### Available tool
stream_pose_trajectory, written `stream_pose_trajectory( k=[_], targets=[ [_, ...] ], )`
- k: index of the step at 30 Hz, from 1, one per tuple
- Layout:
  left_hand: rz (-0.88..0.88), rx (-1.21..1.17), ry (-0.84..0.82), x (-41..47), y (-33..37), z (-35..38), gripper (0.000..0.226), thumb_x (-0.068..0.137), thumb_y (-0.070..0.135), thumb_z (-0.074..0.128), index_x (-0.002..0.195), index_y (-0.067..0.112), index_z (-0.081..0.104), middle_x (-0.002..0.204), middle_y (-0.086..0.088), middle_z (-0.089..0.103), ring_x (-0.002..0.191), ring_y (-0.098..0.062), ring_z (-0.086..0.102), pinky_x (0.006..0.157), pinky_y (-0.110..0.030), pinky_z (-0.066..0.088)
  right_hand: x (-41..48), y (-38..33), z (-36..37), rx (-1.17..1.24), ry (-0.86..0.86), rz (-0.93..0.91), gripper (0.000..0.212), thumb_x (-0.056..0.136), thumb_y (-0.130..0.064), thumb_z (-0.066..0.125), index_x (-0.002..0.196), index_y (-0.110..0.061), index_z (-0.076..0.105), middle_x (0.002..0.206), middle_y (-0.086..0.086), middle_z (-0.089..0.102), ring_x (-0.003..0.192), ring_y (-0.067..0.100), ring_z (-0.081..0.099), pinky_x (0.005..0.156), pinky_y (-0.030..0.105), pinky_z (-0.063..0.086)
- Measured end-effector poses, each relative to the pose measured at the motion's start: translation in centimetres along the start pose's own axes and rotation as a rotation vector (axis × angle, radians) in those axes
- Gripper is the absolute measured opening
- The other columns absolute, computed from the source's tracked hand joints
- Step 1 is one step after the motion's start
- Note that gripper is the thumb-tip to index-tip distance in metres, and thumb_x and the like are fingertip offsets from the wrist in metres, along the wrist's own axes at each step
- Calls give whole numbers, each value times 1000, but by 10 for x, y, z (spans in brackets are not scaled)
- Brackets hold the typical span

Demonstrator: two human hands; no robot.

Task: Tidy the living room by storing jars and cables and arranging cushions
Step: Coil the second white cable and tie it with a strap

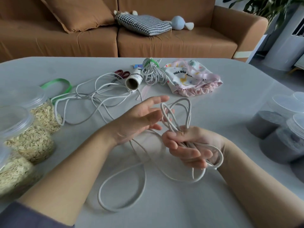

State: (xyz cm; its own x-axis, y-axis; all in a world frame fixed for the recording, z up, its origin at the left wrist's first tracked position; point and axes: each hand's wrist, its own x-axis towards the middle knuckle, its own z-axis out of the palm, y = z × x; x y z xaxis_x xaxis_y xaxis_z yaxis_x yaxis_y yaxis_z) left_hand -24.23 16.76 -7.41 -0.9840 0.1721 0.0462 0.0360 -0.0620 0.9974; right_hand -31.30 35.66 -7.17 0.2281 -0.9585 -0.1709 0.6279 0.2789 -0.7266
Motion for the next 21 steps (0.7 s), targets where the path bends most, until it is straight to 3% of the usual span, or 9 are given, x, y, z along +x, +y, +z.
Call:
stream_pose_trajectory(
  k=[1, 3, 5, 8, 11, 16, 21],
  targets=[
    [-6, -39, -55, -2, 1, 0, 97, 60, 64, 79, 139, 21, 42, 124, -8, 65, 115, -31, 59, 101, -50, 41, 2, 1, 1, -1, -32, 29, 20, 100, -23, 47, 94, -6, 56, 60, 1, 59, 38, 1, 53, 41, 19, 49],
    [0, -113, -105, -3, 6, 1, 86, 63, 56, 80, 134, 19, 49, 111, -8, 69, 98, -22, 64, 93, -39, 47, 3, 2, 2, -22, -43, 75, 21, 99, -24, 49, 94, -5, 55, 59, 1, 58, 36, 1, 52, 41, 19, 50],
    [29, -146, -28, -3, 10, 5, 60, 64, 42, 79, 116, 18, 64, 87, -3, 71, 77, -12, 65, 75, -22, 52, 4, 3, 4, -41, -41, 114, 21, 97, -25, 53, 93, -5, 55, 58, 1, 57, 35, 0, 50, 41, 19, 50],
    [56, -84, 127, -2, 13, 15, 14, 70, 18, 80, 82, 24, 75, 68, 9, 66, 57, -2, 55, 57, -14, 47, 7, 4, 10, -103, 44, 129, 18, 93, -22, 58, 88, -6, 52, 55, 1, 53, 33, 1, 46, 39, 18, 49],
    [26, 21, 205, -1, 16, 16, 8, 75, 20, 70, 70, 27, 69, 54, 8, 51, 48, -4, 42, 51, -17, 36, 10, 5, 16, -278, 248, 35, 12, 89, -12, 55, 83, -7, 46, 55, 2, 46, 34, 4, 35, 38, 18, 43],
    [-162, 101, 369, 2, 20, 12, 8, 84, 15, 68, 82, 23, 65, 44, 9, 40, 43, -6, 39, 47, -19, 33, 7, 2, 24, -617, 515, -74, 2, 93, -3, 57, 94, -3, 56, 61, 4, 47, 45, 12, 36, 45, 23, 45],
    [-373, 71, 465, 3, 12, 9, 26, 83, 15, 60, 107, 7, 67, 40, 8, 39, 40, -9, 39, 41, -15, 33, 19, 8, 20, -1045, 858, -90, 19, 84, -13, 71, 84, 0, 57, 49, -3, 55, 40, 11, 49, 44, 23, 45]
  ],
)
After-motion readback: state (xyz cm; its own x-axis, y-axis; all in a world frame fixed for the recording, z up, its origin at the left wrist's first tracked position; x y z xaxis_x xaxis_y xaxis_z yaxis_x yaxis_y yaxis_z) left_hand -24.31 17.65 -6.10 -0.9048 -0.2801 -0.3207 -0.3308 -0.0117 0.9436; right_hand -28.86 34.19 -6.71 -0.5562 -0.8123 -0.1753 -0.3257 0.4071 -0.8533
